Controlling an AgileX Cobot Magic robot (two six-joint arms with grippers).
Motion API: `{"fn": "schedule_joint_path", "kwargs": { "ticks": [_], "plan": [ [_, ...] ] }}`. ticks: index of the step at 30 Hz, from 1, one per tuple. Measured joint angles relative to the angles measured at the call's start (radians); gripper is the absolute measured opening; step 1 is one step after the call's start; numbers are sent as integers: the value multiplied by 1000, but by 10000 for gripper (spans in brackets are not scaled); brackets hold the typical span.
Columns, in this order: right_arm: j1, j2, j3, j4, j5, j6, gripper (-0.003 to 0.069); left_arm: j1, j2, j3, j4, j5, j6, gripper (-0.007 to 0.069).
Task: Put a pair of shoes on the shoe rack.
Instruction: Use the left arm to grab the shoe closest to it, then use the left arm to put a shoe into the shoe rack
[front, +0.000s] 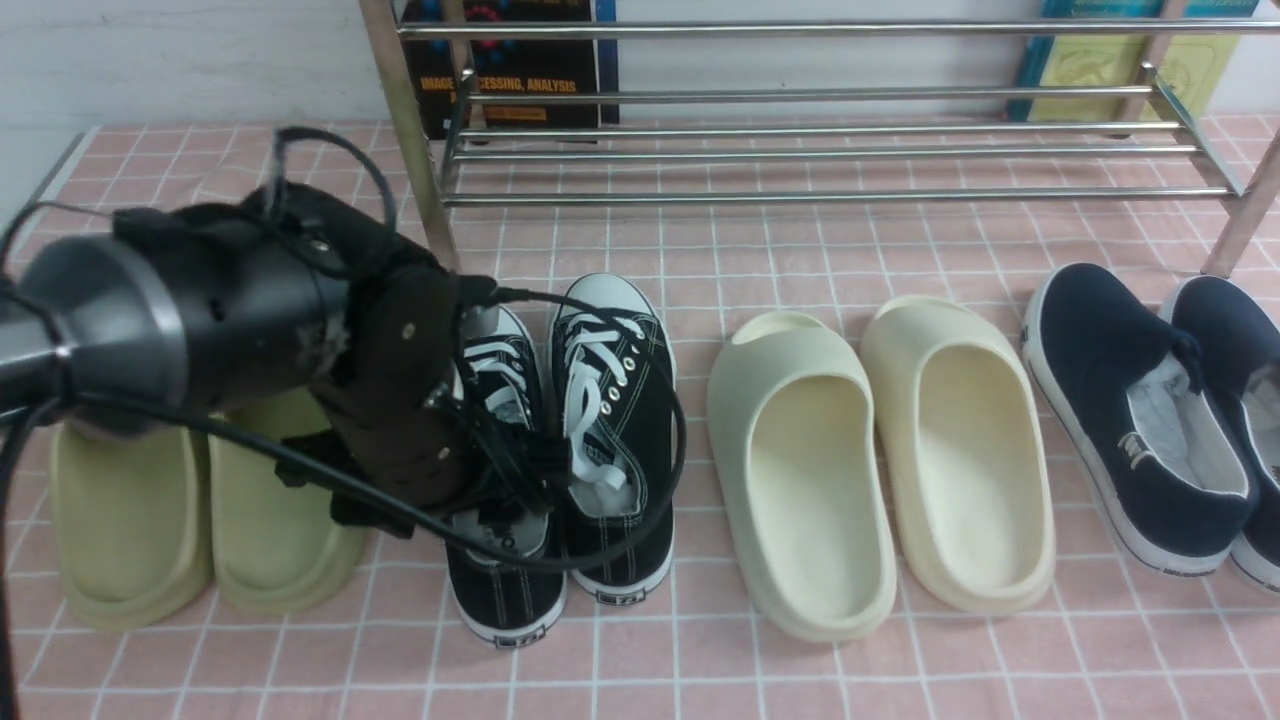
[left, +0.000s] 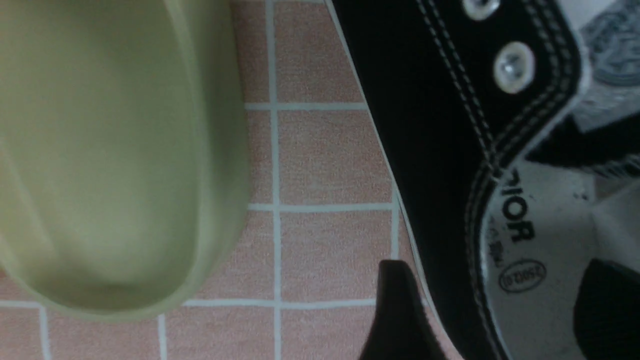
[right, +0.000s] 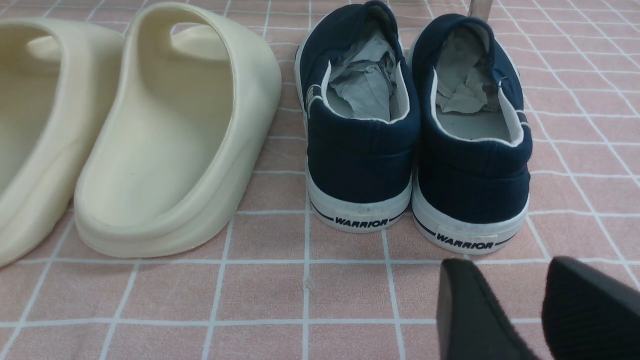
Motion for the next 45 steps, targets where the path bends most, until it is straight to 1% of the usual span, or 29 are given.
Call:
{"fn": "schedule_joint_path", "kwargs": {
  "ticks": [1,2,3,6,7,8,9,10,12,17,20,22,27,32,38,40,45],
  "plan": [
    [0,0,0,0,0,0,240,0,4,0,0,0,0,427],
    [0,0,0,0,0,0,240,0,37,0,1,-14,-10,353],
    [0,0,0,0,0,0,240,0,52,0,2,-18,-17,316],
    [0,0,0,0,0,0,240,0,64,0,11,-20,-31,160],
    [0,0,0,0,0,0,240,0,58,0,14,-19,-34,118],
    [0,0,0,0,0,0,240,0,56,0,15,-18,-34,108],
    [0,0,0,0,0,0,240,1,36,0,21,-14,-38,43],
    [0,0,0,0,0,0,240,1,16,0,22,-10,-38,26],
    [0,0,0,0,0,0,240,1,-24,0,27,3,-42,15],
    [0,0,0,0,0,0,240,5,-160,-13,63,76,-40,15],
    [0,0,0,0,0,0,240,21,-198,-69,64,115,-13,15],
    [0,0,0,0,0,0,240,34,-201,-123,64,145,28,15],
    [0,0,0,0,0,0,240,40,-185,-257,87,154,73,15],
    [0,0,0,0,0,0,240,64,-109,-383,100,142,80,15],
    [0,0,0,0,0,0,240,161,81,-562,38,136,132,16],
    [0,0,0,0,0,0,240,172,110,-589,30,135,136,17],
    [0,0,0,0,0,0,240,218,257,-730,-5,100,139,17]
  ]
}}
